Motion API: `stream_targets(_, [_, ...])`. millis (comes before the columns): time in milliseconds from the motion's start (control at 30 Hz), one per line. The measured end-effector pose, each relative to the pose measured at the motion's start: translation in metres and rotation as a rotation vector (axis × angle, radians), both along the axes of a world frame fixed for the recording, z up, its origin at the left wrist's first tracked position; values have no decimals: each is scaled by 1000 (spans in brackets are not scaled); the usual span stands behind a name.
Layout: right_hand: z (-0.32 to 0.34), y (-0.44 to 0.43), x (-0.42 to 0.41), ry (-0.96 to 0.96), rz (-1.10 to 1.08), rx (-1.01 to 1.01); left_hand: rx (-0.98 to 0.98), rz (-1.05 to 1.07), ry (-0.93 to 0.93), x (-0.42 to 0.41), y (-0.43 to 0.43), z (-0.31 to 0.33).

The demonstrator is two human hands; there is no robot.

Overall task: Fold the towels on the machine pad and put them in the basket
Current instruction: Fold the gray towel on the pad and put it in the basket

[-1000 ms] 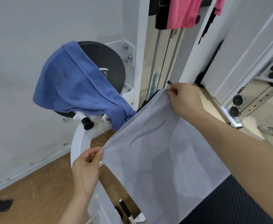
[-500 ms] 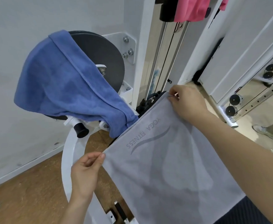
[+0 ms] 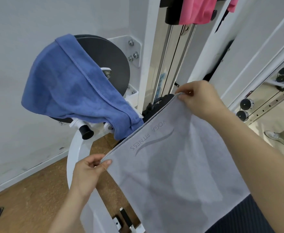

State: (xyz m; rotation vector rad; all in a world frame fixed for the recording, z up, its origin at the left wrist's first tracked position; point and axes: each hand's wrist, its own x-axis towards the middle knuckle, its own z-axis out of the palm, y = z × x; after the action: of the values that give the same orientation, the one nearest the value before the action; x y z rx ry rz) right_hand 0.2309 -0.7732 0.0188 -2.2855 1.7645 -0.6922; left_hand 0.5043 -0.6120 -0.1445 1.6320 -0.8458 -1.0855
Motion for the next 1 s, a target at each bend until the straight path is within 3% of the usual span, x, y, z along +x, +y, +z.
stream_targets(167, [38,61,-31,-314,-9,90,-100,-37,334,21,20,37])
stream_targets(367, [72,175,-64,-401,24,150,-342,-26,383,26,52,95])
stream_targets(633, [80,317,-100,-1038,153,441,-439,-39,234,-2,91,173])
stream_targets(767, [70,365,-123,-1305,157,540,-451,-86,66,-27,94,207])
stream_targets(900, [54,392,-140,-1298,161,581,-433,-154,-115,-64,76,227])
stream_targets(1000, [33,394,-154,-1158,-53,503,-406,-219,-221,-97,48,220])
